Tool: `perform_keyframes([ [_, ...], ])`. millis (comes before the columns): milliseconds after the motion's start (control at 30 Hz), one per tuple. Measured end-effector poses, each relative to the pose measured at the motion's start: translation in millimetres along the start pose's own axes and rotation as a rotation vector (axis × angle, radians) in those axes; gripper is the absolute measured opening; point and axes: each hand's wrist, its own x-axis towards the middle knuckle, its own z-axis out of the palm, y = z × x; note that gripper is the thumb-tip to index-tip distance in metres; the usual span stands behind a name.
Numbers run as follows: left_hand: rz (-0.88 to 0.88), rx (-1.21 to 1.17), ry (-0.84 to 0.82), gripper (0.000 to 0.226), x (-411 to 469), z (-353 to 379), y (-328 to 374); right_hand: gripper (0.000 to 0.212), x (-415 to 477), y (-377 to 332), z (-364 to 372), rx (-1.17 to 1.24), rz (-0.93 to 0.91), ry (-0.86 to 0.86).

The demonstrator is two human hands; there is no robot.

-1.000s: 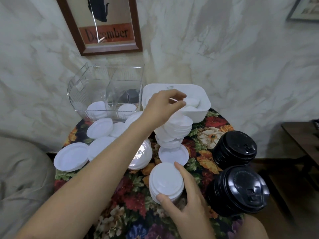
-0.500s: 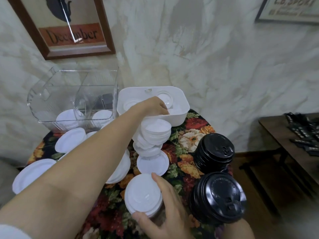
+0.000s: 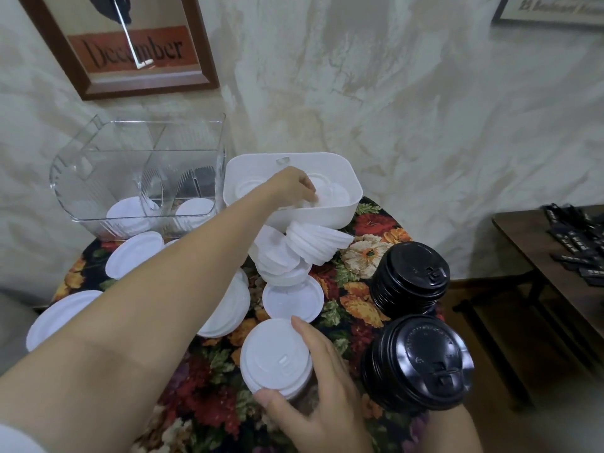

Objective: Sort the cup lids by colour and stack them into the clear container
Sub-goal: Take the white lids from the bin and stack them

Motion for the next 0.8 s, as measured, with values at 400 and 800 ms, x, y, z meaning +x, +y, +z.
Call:
perform_keyframes([
  [400,0.038,0.289,-0.126,0.057,2,7,12,0.08,-1,0,0,0.002,0.003,-0.001],
  [800,0.136,-0.037,0.206,0.025,-17,-5,15,0.08,-4,-1,-2,0.029,0.016,-0.007],
])
